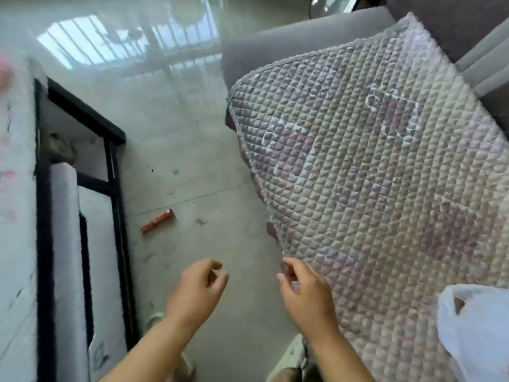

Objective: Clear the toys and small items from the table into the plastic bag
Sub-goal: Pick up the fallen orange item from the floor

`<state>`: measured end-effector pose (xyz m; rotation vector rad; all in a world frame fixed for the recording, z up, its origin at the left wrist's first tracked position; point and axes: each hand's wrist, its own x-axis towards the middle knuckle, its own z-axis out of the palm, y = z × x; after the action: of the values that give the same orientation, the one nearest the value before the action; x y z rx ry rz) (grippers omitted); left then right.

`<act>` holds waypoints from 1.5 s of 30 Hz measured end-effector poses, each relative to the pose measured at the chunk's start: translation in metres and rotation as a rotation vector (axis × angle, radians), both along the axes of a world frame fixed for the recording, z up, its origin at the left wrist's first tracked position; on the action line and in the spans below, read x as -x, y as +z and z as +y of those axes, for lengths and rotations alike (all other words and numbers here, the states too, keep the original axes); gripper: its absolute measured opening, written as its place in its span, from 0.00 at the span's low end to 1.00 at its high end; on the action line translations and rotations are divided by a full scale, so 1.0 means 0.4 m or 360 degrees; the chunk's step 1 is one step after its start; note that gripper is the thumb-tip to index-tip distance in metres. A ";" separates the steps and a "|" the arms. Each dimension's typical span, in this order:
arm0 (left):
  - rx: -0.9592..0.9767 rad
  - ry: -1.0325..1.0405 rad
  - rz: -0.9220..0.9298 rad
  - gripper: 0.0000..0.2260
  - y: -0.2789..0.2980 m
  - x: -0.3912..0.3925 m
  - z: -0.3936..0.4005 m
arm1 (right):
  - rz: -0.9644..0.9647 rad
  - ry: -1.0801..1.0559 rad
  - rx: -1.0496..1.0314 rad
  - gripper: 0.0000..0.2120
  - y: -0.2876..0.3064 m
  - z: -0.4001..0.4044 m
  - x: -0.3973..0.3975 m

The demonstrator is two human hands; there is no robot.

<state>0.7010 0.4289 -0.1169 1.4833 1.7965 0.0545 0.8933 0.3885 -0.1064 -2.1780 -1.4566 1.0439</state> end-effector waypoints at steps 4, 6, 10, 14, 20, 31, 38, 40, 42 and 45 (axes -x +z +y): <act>0.0010 0.0205 0.0036 0.09 -0.088 0.204 0.013 | 0.0076 0.0197 0.0022 0.14 -0.132 0.085 0.194; 0.0085 0.0347 0.0012 0.07 -0.147 0.287 0.017 | 0.0106 0.0280 0.0040 0.14 -0.214 0.123 0.276; 0.0154 0.0607 -0.0028 0.08 -0.318 0.438 0.012 | 0.0138 0.0522 0.0098 0.15 -0.432 0.196 0.441; 0.0177 0.0743 -0.0007 0.08 -0.512 0.534 0.005 | 0.0094 0.0726 0.0180 0.17 -0.647 0.261 0.558; 0.0214 0.0944 -0.0013 0.08 -0.795 0.604 0.045 | -0.0002 0.1008 0.0165 0.19 -0.946 0.381 0.698; 0.0162 0.0979 0.0042 0.05 -1.127 0.668 0.027 | -0.0351 0.1312 -0.0173 0.28 -1.292 0.614 0.881; 0.0132 0.1046 0.0049 0.03 -1.168 0.671 -0.015 | -0.0780 0.1305 -0.0391 0.17 -1.376 0.588 0.898; 0.0124 0.1061 0.0020 0.03 -1.147 0.660 -0.017 | -0.0640 0.1172 -0.0320 0.15 -1.356 0.548 0.875; 0.0125 0.1061 -0.0003 0.03 -1.110 0.644 -0.019 | -0.0464 0.1062 -0.0271 0.17 -1.311 0.499 0.842; 0.0114 0.1036 -0.0023 0.02 -1.017 0.612 -0.019 | -0.0277 0.0934 -0.0227 0.15 -1.197 0.424 0.779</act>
<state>0.4564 0.4215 -0.5237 0.7951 2.1724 0.3191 0.5815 0.5580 -0.5853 -1.8138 -2.2573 0.8875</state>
